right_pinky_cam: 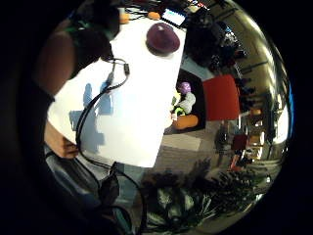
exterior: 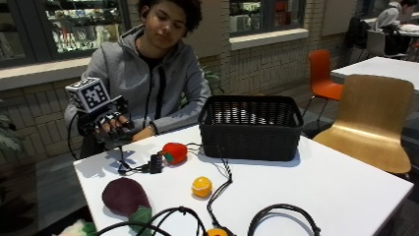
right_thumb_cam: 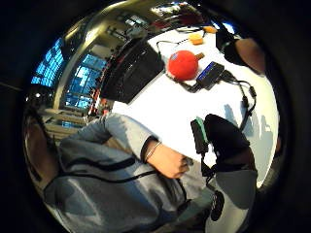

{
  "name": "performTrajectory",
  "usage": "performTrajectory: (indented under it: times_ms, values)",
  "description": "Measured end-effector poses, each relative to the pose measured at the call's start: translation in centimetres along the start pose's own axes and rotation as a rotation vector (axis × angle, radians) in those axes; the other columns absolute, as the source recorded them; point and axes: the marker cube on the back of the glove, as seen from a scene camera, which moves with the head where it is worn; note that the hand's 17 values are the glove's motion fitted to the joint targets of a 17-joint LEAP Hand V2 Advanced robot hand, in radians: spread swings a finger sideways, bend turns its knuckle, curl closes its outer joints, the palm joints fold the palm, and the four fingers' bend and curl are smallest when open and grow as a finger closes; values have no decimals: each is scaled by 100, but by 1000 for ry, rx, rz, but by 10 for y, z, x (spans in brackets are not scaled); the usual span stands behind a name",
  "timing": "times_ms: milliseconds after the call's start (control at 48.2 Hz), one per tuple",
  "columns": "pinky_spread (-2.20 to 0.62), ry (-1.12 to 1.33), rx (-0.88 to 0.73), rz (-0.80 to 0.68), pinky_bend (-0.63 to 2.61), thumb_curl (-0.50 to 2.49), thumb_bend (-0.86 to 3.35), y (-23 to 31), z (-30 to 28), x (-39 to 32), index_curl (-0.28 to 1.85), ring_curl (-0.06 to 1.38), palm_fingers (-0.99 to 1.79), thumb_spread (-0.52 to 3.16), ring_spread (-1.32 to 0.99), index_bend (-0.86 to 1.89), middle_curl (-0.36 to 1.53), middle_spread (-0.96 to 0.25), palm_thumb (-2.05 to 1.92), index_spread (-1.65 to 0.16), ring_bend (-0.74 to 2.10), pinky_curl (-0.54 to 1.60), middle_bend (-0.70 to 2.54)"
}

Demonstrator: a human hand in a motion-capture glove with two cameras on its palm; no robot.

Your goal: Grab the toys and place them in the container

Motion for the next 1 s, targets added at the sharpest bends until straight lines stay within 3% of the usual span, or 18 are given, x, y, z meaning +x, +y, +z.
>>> performTrajectory:
  times_ms: [145,311,415,602,831,934,997]
  values:
    - [2,-68,33,94,43,6,21,-40,-5,30,11,11,41,86,-11,15,10,-2,22,-20,32,16,29]
    - [2,-9,51,197,55,10,17,-107,-6,59,7,17,31,111,-15,4,16,-1,18,-27,51,22,30]
    - [2,16,4,353,71,12,13,-168,-2,76,8,18,10,116,-14,7,18,0,13,-29,45,28,28]
    - [3,23,-177,401,90,16,8,-212,24,93,10,15,-13,120,-9,9,21,2,11,-29,30,34,19]
    - [3,53,-323,521,102,21,2,-239,58,106,8,18,-23,119,-7,3,22,2,9,-29,30,37,14]
    - [3,25,-301,548,113,23,0,-240,69,111,7,21,-24,119,-8,2,20,3,10,-29,33,40,9]
    - [-1,24,-266,549,131,25,1,-241,72,112,4,26,-14,122,-9,-3,17,3,13,-29,52,43,2]
